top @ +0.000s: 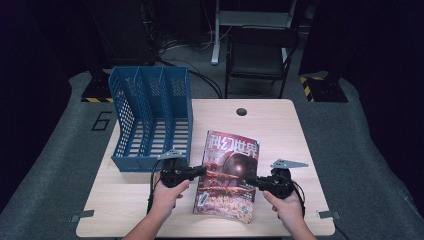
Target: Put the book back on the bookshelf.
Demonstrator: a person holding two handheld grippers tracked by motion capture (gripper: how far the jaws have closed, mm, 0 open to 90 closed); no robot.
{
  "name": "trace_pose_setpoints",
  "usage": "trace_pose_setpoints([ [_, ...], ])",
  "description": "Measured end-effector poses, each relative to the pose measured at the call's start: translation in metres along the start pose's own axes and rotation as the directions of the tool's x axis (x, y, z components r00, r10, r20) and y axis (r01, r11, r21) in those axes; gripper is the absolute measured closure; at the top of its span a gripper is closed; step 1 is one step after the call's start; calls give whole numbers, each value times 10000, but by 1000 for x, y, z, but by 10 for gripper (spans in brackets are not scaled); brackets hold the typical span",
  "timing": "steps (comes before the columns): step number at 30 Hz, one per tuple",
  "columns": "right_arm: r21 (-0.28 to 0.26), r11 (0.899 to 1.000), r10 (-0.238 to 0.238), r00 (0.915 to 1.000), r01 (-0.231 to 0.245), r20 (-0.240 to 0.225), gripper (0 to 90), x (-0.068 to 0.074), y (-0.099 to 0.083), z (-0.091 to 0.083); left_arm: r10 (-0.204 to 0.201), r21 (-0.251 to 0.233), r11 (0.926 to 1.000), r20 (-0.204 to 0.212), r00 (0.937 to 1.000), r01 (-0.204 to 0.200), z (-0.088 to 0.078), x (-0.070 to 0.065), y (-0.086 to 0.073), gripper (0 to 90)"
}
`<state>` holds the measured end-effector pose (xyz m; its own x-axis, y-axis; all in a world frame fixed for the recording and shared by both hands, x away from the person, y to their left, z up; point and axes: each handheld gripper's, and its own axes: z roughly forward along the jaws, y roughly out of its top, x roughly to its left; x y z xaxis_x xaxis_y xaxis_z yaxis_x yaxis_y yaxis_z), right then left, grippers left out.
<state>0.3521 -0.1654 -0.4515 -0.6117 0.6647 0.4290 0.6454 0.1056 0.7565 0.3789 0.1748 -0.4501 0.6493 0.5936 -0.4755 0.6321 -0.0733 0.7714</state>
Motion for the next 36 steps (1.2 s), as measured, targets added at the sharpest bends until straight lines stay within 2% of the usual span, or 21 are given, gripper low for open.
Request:
trace_pose_setpoints([
  [5,-242,9992,-311,9992,317,248,872,4,9,-3,155,-181,9997,-129,9998,-157,-1,-4,8,833],
  [7,-383,9974,-602,9974,617,400,873,5,14,-4,270,-271,9993,-177,9995,-275,-2,-6,11,832],
  [10,-645,9964,-528,9980,549,344,872,7,19,-6,358,-369,9987,-182,9992,-364,-4,-7,13,830],
  [13,-608,9959,-644,9974,663,323,871,8,20,-6,567,-429,9974,-377,9977,-583,-4,-7,11,831],
  [15,-589,9961,-641,9976,655,259,867,8,20,-4,537,-445,9975,-454,9975,-557,-3,-6,9,832],
  [16,-594,9971,-458,9987,470,203,862,9,19,-2,519,-425,9976,-467,9976,-539,-3,-5,8,833],
  [17,-641,9966,-513,9985,525,201,859,7,19,0,514,-448,9976,-503,9974,-536,-2,-4,7,833],
  [19,-623,9975,-341,9994,343,46,852,5,16,3,475,-382,9980,-494,9976,-494,-1,-3,4,835],
  [22,-363,9993,-106,9997,99,-211,823,1,14,6,487,-342,9981,-553,9973,-506,0,-2,2,840],
  [26,-186,9997,128,9996,-133,-262,773,-3,13,9,461,-294,9984,-480,9978,-476,1,-2,0,842],
  [27,-225,9988,433,9986,-440,-291,760,-6,14,9,445,-271,9986,-466,9979,-458,1,-2,0,843],
  [30,-169,9974,688,9966,-696,-454,758,-10,14,11,442,-222,9987,-348,9984,-450,1,-1,-1,843],
  [33,42,9964,845,9955,-844,-419,715,-14,15,14,437,-210,9988,-264,9987,-443,1,-2,-1,843],
  [35,130,9961,876,9955,-872,-358,732,-15,15,15,463,-211,9987,-263,9986,-468,1,-2,-1,843],
  [36,117,9962,864,9961,-862,-178,778,-15,15,15,458,-205,9987,-244,9987,-463,1,-2,-1,843],
])
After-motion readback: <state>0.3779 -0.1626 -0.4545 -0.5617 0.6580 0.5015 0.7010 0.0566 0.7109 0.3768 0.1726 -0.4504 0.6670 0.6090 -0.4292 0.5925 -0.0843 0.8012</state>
